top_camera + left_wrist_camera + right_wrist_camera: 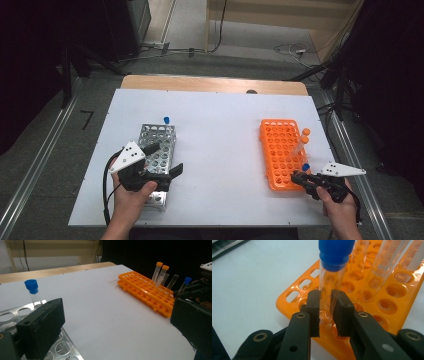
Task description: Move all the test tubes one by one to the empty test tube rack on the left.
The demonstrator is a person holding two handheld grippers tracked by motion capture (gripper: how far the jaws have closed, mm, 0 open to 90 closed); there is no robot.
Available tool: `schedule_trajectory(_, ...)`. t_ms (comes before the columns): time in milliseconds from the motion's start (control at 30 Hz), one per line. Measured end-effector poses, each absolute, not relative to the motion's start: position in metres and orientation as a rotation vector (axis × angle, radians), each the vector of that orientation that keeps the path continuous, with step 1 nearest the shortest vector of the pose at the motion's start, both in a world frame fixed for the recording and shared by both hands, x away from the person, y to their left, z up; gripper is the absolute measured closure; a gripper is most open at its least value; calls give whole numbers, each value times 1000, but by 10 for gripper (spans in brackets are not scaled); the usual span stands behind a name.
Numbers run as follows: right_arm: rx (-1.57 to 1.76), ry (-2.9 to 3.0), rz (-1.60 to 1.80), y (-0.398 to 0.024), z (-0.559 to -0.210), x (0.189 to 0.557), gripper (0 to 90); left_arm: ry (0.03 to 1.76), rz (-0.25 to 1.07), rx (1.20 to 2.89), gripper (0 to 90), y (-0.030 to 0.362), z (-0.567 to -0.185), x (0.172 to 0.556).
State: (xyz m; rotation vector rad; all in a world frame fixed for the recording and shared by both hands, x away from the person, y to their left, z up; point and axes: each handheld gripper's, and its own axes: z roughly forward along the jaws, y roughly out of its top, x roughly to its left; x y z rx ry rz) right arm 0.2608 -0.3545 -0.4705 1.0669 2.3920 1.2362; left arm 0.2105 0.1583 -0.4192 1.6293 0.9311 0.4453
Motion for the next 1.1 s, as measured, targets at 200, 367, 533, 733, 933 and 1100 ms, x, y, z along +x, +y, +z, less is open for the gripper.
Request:
schedule_trajectory(200, 1062, 2380, 1228, -354, -465, 260, 744, 928, 443, 1629, 0, 158, -419, 210)
schedule_trajectory(367, 1057, 2341, 1222, -350, -455, 256, 745, 924, 442, 1634, 0, 155, -420, 211)
schedule_trajectory(533, 1051, 2296, 1219, -345, -446, 253, 745, 920, 437, 1638, 0, 153, -420, 211)
schedule_trajectory(733, 1038, 2293, 1287, -336, -440, 254, 745, 902, 428, 1645, 0, 145, -419, 212)
schedule_trajectory(933, 996, 2318, 1352, -321, -437, 254, 745, 882, 412, 1651, 0, 136, -419, 213)
schedule_trajectory(1100, 948, 2359, 1385, -303, -438, 254, 745, 867, 396, 1659, 0, 127, -419, 214)
